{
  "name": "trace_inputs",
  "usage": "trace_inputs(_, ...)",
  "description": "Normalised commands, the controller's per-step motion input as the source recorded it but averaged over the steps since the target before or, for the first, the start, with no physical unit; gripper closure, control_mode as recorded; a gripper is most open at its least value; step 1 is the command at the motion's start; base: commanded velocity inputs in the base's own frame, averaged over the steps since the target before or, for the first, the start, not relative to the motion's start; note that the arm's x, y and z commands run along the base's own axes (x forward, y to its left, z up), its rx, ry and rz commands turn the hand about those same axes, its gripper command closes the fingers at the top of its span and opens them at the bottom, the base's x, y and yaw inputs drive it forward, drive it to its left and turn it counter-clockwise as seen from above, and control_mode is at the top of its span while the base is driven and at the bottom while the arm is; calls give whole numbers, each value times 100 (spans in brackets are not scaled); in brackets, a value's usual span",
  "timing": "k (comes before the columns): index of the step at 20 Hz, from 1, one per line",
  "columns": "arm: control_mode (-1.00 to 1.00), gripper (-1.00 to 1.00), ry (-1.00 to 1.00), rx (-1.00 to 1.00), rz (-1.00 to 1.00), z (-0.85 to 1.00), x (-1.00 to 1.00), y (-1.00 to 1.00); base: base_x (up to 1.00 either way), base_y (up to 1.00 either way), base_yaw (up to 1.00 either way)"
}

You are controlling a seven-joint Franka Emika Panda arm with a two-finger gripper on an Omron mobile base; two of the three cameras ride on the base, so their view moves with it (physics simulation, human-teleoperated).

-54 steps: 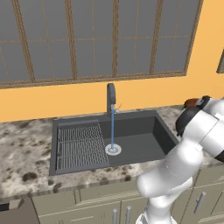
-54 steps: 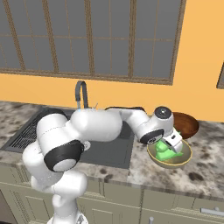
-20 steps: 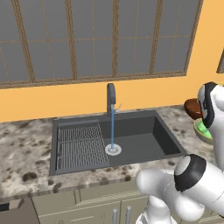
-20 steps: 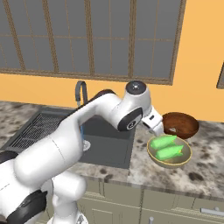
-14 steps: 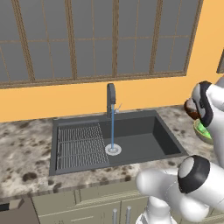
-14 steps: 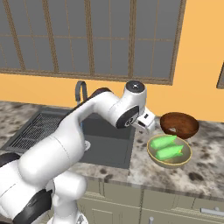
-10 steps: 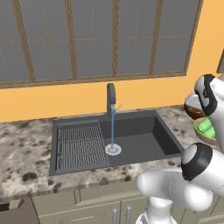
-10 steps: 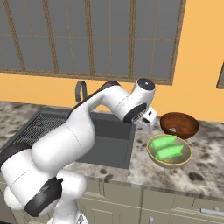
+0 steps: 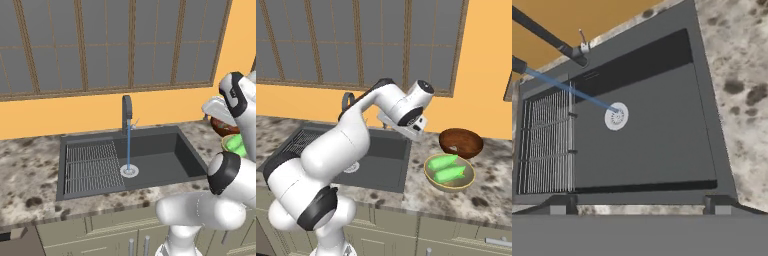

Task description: Pick the corns from the sink and place them in one bowl. Place the mushroom in the other bowl. Then turn off the sink faucet.

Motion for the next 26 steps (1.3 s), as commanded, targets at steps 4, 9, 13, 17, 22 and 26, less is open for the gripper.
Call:
trace_inputs(4,-100,-100,-2,6,10,-8,23,65,0,0,0)
trace_inputs(9,-100,-100,-26,3,1,-37,18,33,0,0,0)
trace_inputs(13,-100,-100,-33,4,0,-40,11,10,0,0,0)
trace_inputs(17,-100,-100,-18,6,0,-10,12,3,0,0,0)
trace_inputs(22,-100,-100,-3,8,0,0,29,7,0,0,0)
trace_inputs(26,-100,-100,0,7,0,0,48,19,0,0,0)
